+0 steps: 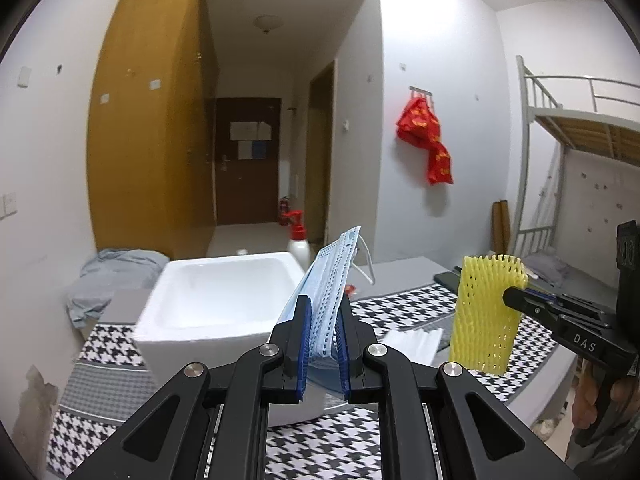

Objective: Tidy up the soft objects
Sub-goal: 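Carry the yellow net over the white foam box and open the right tool, then carry the blue mask over the foam box with the left tool, then open the left tool to drop the blue mask into the box, then move the left tool back toward the white tube on the table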

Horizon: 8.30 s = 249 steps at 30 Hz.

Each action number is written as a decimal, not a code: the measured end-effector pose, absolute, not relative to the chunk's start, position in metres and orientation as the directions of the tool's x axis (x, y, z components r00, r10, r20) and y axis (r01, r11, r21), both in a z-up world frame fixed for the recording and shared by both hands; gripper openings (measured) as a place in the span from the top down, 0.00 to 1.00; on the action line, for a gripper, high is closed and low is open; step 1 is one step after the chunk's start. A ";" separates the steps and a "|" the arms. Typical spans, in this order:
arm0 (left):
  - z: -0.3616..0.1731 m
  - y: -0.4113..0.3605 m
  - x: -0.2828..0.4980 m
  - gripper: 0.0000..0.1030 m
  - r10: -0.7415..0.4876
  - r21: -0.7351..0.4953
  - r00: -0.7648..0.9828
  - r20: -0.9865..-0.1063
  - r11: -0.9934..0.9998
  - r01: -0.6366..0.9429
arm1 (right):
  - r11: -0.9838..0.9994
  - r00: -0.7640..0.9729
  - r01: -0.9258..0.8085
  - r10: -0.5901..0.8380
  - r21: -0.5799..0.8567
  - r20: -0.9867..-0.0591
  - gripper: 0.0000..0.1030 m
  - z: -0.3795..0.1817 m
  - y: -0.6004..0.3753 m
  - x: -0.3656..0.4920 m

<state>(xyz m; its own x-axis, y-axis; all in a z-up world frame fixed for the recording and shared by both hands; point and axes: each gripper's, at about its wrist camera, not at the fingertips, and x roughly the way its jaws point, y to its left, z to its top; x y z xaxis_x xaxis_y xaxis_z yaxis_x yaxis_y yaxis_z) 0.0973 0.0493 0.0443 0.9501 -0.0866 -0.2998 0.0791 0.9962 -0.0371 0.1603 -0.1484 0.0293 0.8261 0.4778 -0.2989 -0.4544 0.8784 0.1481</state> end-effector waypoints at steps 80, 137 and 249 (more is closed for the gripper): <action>0.046 0.207 0.056 0.87 0.341 -0.080 0.883 -0.323 0.920 -0.385 | 0.707 0.599 -0.699 0.661 0.107 -0.452 0.17 0.057 0.065 0.253; 0.104 0.130 0.150 0.87 0.096 -0.056 0.942 -0.322 0.991 -0.120 | 0.830 0.781 -0.557 0.532 0.019 -0.328 0.00 0.058 -0.081 0.213; -0.038 -0.033 0.121 0.01 -0.276 -0.071 0.867 -0.416 0.960 0.271 | 0.959 0.876 -0.279 0.271 0.039 -0.398 0.00 -0.027 -0.191 0.150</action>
